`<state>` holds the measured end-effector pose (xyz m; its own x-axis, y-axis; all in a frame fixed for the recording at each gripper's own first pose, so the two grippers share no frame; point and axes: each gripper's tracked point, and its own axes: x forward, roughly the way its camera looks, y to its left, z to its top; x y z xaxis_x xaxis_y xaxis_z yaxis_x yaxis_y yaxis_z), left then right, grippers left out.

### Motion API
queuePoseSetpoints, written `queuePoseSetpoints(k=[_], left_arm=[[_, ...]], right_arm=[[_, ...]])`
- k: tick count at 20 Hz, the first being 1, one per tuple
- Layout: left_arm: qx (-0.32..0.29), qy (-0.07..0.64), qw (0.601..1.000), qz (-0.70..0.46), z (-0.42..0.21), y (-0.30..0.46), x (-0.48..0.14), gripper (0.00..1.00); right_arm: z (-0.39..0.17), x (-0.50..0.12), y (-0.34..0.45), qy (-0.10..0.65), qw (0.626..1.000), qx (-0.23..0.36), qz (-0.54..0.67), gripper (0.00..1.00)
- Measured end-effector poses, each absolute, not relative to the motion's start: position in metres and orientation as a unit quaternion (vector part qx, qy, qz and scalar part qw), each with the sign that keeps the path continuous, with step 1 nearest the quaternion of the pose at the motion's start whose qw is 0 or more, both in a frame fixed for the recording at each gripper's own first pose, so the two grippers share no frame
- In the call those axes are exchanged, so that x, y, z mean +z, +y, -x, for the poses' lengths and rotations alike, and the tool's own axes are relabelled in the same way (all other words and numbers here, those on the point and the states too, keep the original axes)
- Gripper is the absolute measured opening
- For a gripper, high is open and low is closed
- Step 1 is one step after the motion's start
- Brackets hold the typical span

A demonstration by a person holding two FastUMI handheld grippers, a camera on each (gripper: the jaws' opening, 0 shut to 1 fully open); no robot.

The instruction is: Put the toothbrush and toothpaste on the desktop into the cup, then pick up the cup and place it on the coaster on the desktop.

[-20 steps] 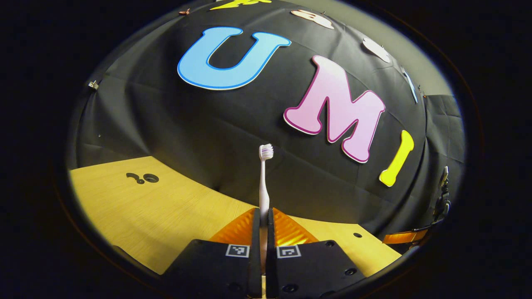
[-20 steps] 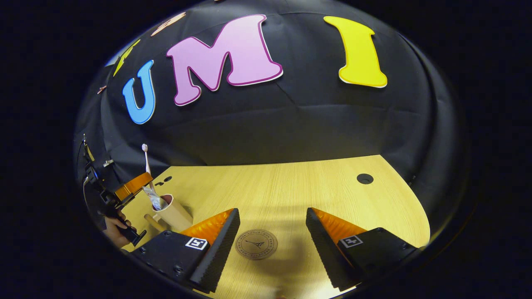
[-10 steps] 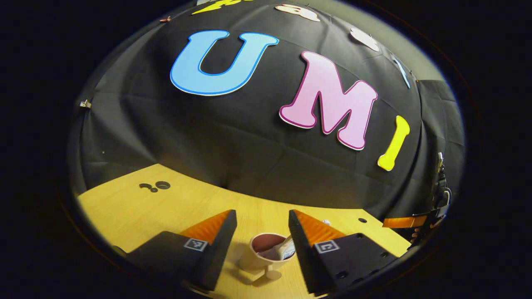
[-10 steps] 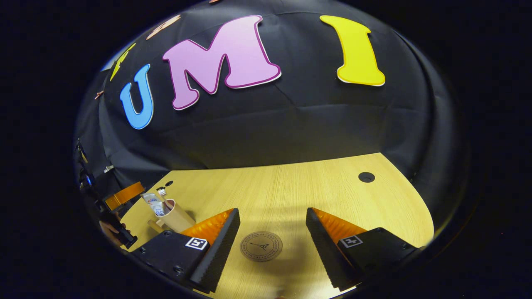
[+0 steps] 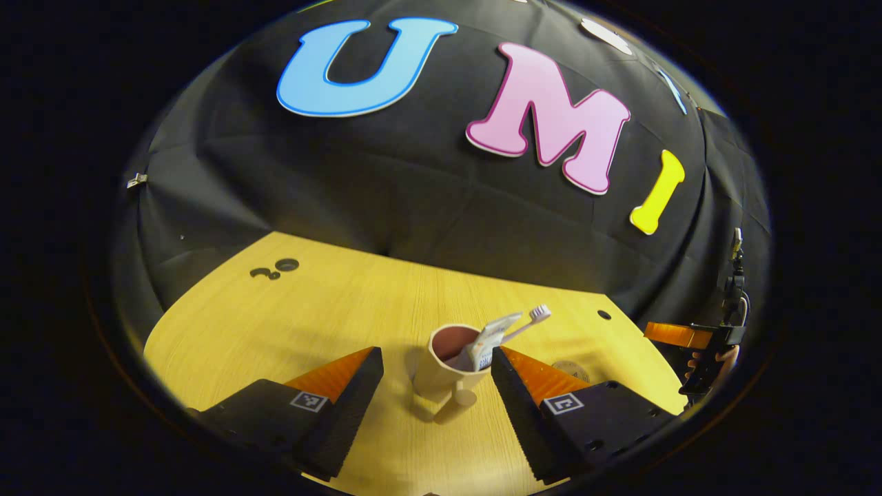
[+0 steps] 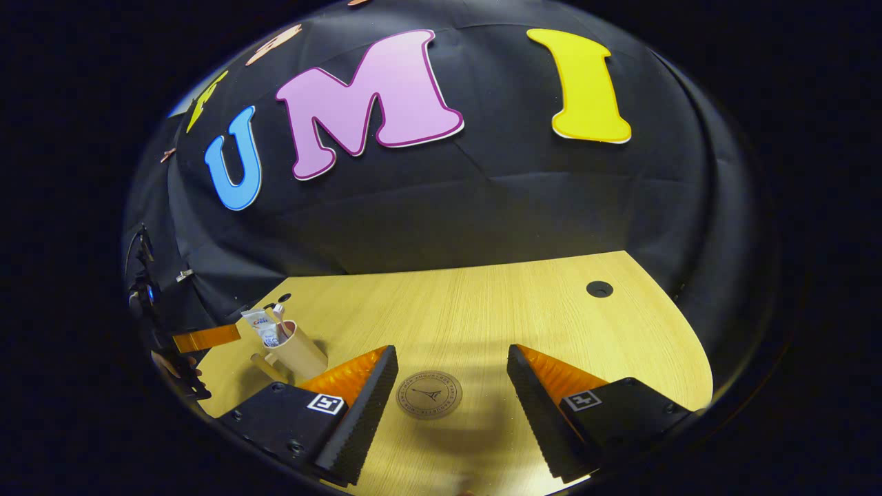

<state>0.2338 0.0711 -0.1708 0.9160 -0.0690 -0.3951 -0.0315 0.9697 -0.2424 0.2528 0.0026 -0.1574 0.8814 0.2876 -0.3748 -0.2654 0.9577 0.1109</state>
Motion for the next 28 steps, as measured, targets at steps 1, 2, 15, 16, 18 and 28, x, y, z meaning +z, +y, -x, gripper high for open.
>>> queuePoseSetpoints(k=[1, 2, 15, 16, 18, 28], left_arm=[[-0.008, 0.225, 0.967, 0.119, -0.233, 0.068, -0.179, 0.98], [-0.007, 0.242, 0.964, 0.113, -0.232, 0.065, -0.186, 0.97], [-0.003, 0.448, 0.889, 0.095, -0.255, 0.037, -0.251, 0.96], [-0.007, 0.462, 0.883, 0.082, -0.259, 0.036, -0.253, 0.95], [-0.013, 0.490, 0.869, 0.060, -0.260, 0.035, -0.258, 0.91], [-0.008, 0.551, 0.834, 0.015, -0.262, 0.038, -0.268, 0.43]], right_arm=[[-0.249, -0.156, -0.002, 0.198, 0.970, 0.139, -0.031, 0.98], [-0.247, -0.157, -0.007, 0.198, 0.970, 0.136, -0.033, 0.98], [-0.208, -0.185, -0.091, 0.224, 0.971, 0.070, -0.054, 0.98], [-0.204, -0.189, -0.096, 0.228, 0.970, 0.066, -0.059, 0.98], [-0.200, -0.195, -0.105, 0.234, 0.968, 0.056, -0.067, 0.98], [-0.177, -0.205, -0.103, 0.249, 0.964, 0.049, -0.084, 0.98]])
